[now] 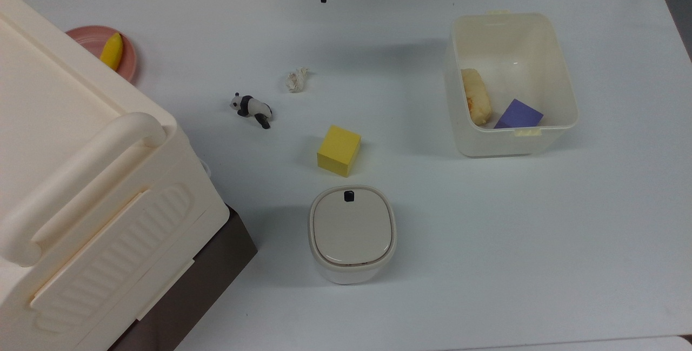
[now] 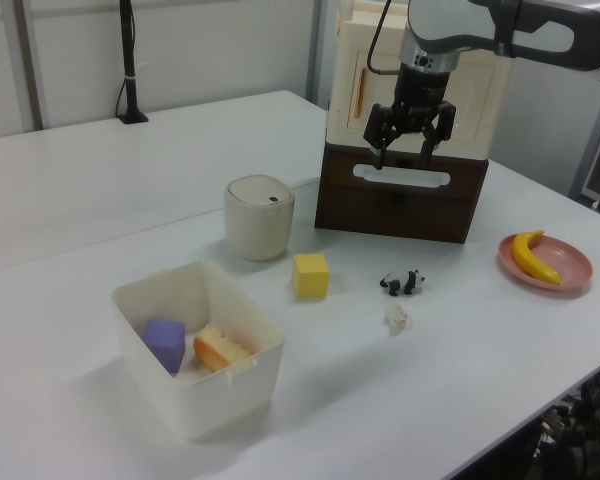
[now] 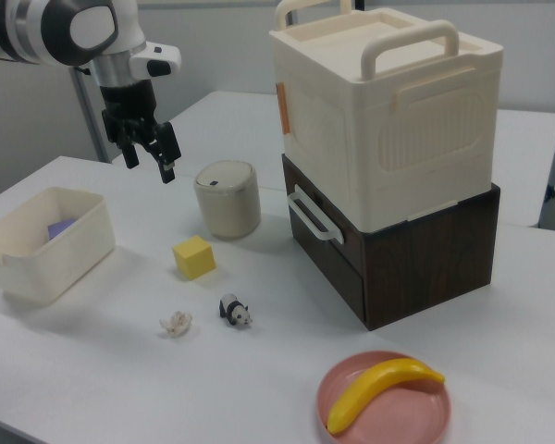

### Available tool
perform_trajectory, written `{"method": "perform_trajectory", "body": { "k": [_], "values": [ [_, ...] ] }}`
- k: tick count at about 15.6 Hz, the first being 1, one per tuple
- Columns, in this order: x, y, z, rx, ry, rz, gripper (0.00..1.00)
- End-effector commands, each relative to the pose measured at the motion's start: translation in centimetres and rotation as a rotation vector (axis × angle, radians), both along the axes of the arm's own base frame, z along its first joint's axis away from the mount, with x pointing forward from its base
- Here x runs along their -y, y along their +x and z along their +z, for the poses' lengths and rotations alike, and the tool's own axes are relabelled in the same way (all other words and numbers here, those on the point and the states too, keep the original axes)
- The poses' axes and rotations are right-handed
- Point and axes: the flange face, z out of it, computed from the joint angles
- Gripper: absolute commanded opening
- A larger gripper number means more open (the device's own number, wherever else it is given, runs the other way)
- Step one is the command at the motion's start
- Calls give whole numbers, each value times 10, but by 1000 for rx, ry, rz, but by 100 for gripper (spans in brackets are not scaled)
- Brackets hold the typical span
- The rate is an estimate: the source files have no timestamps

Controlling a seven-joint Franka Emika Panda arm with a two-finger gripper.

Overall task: Open the trash can
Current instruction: 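Move the gripper down toward the cream trash can lid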

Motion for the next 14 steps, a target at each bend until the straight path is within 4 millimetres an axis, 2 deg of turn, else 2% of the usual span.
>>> {"method": "perform_trajectory", "body": {
  "k": [1, 7, 11, 12, 13, 14],
  "values": [
    [-25, 3, -15, 32, 0, 80, 100],
    [-35, 5, -27, 19, -10, 112, 100],
    [-36, 23, -39, 84, -22, 193, 100],
    [-36, 32, -46, 98, -26, 193, 94],
    [-38, 40, -52, 121, -28, 194, 55],
    [-39, 48, -54, 159, -20, 189, 24]
  ]
}}
